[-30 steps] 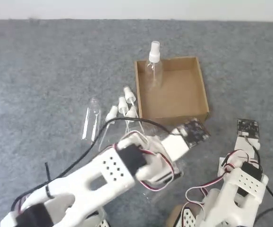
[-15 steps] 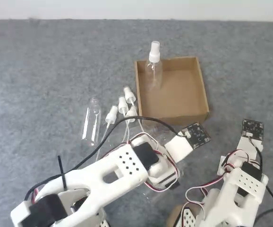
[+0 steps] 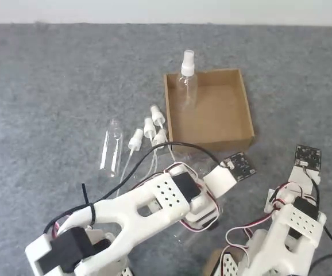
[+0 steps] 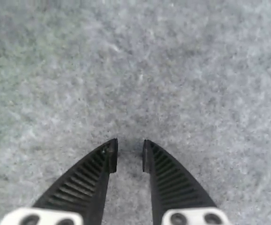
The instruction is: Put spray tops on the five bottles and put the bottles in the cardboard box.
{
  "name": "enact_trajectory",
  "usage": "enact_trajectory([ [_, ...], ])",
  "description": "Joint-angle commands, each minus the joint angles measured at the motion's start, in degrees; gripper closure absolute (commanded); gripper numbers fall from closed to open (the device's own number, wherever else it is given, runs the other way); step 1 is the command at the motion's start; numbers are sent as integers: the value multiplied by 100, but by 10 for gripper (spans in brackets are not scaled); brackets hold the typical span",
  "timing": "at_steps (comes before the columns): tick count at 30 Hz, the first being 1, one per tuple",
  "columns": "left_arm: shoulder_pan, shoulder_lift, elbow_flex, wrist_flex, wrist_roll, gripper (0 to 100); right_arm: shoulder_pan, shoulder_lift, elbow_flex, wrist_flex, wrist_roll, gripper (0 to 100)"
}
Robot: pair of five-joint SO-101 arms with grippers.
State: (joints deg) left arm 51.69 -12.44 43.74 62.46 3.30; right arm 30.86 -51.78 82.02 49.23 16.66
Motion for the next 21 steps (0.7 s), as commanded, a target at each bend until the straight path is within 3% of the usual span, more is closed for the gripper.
enact_trajectory([
  [1,-18,-9,-101,-299,62,728,66,-110,-167,-92,-62,928],
  [12,-18,905,-48,-826,70,735,66,-110,-167,-84,-53,928],
  [21,-18,897,-101,-967,62,875,66,-110,-167,-92,-62,928],
])
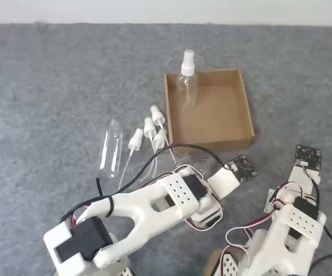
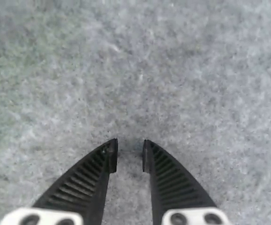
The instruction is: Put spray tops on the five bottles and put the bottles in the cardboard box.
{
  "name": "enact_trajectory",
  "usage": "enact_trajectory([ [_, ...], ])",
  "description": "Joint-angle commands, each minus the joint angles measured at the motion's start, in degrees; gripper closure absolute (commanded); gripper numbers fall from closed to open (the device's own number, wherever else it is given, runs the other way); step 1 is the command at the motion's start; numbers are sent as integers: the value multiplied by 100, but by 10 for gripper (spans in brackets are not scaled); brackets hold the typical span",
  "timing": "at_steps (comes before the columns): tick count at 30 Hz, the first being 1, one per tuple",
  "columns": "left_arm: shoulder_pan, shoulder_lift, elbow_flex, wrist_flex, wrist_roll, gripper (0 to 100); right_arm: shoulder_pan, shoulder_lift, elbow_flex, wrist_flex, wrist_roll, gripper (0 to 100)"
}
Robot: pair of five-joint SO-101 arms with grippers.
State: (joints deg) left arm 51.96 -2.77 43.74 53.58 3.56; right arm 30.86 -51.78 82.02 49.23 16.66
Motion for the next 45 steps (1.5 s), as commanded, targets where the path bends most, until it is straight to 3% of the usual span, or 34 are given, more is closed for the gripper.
enact_trajectory([
  [1,-44,-70,-154,-70,35,881,66,-110,-167,-92,-62,928],
  [10,-62,-79,-1543,1081,44,881,66,-110,-105,-119,-44,928],
  [19,-1029,-70,-2659,1749,35,881,66,-110,-105,-127,-44,928],
  [28,-1116,149,-4752,2277,-9,881,57,-110,-97,-127,-35,928],
  [40,-1073,2224,-8198,2418,0,872,-92,-110,-79,-127,-35,928],
  [45,-949,3077,-9534,3051,26,769,-110,-110,-79,-127,-35,928],
])
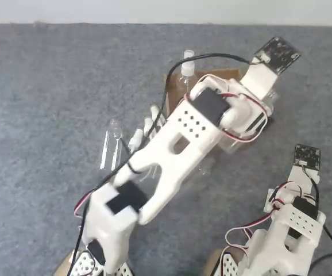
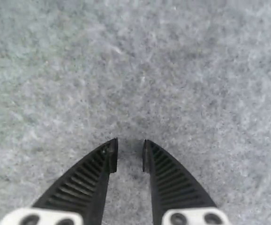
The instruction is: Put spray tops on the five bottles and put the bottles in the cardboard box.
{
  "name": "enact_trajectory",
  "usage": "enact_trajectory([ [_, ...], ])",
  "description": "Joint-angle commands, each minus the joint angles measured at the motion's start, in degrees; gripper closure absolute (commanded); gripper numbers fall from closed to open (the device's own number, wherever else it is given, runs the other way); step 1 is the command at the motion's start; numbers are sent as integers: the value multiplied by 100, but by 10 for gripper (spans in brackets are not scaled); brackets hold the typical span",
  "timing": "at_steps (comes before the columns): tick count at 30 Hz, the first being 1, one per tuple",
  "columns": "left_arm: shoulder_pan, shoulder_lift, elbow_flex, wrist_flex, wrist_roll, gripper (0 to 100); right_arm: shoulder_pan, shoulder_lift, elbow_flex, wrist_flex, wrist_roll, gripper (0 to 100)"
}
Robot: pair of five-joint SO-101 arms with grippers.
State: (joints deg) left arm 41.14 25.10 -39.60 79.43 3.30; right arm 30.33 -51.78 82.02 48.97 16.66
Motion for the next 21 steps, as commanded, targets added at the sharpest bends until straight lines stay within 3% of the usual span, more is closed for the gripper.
enact_trajectory([
  [1,176,457,-1473,624,53,768,-57,-110,-79,-101,-35,928],
  [12,255,1785,-4048,1635,70,735,-57,-110,-79,-101,-26,928],
  [21,290,1952,-4286,1618,62,717,-66,-110,-79,-101,-26,928],
])
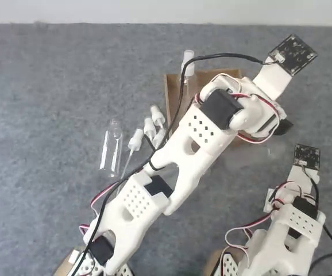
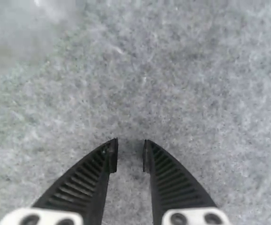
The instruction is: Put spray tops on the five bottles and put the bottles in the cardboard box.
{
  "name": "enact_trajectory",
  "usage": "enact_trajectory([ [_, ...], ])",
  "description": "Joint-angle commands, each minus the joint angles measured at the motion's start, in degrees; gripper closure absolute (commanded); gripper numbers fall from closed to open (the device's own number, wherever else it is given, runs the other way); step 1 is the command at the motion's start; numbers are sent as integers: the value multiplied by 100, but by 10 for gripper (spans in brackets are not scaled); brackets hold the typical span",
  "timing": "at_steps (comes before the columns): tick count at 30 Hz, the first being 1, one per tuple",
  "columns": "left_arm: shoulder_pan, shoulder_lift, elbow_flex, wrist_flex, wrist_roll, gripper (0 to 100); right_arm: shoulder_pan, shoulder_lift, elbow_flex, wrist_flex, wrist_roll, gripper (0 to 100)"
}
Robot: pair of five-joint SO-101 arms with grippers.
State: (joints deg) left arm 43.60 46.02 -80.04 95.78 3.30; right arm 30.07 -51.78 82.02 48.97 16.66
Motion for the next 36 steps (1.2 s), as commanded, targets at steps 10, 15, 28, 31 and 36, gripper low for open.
enact_trajectory([
  [10,-308,-853,-558,501,-510,785,-40,-110,-70,-101,-26,928],
  [15,-905,-1855,391,501,-475,797,-22,-110,-70,-92,-26,928],
  [28,-2242,-6444,7187,457,-870,797,-40,-110,-580,-40,-44,927],
  [31,-2743,-7376,8233,316,-1073,796,-22,-110,-1046,207,-62,890],
  [36,-3376,-8492,9692,18,-1292,796,-4,-110,-1829,813,-97,864],
])
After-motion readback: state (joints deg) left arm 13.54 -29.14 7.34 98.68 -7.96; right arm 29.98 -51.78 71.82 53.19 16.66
